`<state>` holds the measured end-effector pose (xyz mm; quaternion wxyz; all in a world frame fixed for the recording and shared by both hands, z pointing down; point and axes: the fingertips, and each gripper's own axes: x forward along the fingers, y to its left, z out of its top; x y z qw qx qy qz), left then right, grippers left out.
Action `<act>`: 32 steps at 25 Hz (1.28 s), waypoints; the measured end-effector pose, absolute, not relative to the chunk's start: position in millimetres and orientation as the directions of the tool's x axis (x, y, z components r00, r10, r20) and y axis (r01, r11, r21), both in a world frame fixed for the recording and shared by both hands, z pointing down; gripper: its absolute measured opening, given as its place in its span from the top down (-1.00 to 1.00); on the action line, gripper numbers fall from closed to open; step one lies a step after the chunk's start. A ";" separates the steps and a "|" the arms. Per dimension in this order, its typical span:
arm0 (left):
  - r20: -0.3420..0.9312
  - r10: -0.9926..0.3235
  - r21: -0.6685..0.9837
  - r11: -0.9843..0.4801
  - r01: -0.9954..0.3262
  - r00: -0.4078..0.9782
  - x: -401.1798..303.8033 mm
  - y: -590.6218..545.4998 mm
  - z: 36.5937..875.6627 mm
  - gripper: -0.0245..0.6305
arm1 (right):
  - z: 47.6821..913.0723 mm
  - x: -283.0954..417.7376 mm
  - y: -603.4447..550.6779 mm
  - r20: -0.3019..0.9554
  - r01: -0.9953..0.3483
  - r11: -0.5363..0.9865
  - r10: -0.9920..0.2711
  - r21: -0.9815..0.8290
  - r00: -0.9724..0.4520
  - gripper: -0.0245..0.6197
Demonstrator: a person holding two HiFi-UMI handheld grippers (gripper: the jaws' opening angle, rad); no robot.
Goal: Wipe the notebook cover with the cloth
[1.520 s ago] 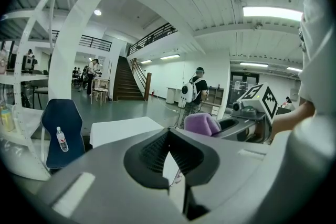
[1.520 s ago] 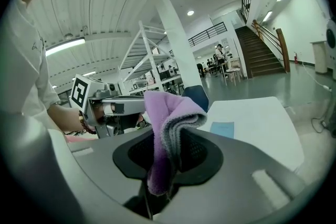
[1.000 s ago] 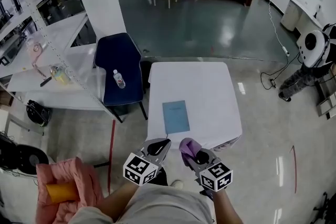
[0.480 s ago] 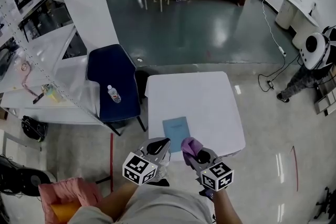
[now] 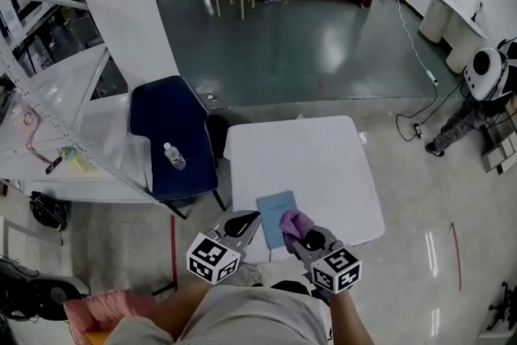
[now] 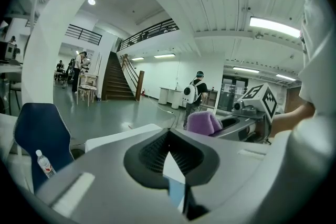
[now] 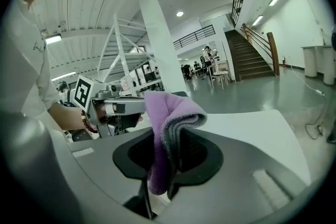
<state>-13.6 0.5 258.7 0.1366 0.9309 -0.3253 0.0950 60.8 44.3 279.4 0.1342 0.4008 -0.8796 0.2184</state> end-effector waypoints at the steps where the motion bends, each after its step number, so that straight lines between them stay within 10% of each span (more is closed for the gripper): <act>1: 0.265 -0.580 0.196 -0.750 -0.632 0.771 -14.5 -1.5 259.6 0.93 | 279.8 60.6 42.0 0.414 -0.766 0.581 -0.647 -0.276 -0.640 0.59; 32: 0.331 -0.707 0.225 -0.584 -0.780 0.625 -15.0 -63.1 292.2 0.93 | 310.4 97.2 -49.5 0.516 -0.656 0.707 -0.471 -0.265 -0.715 0.59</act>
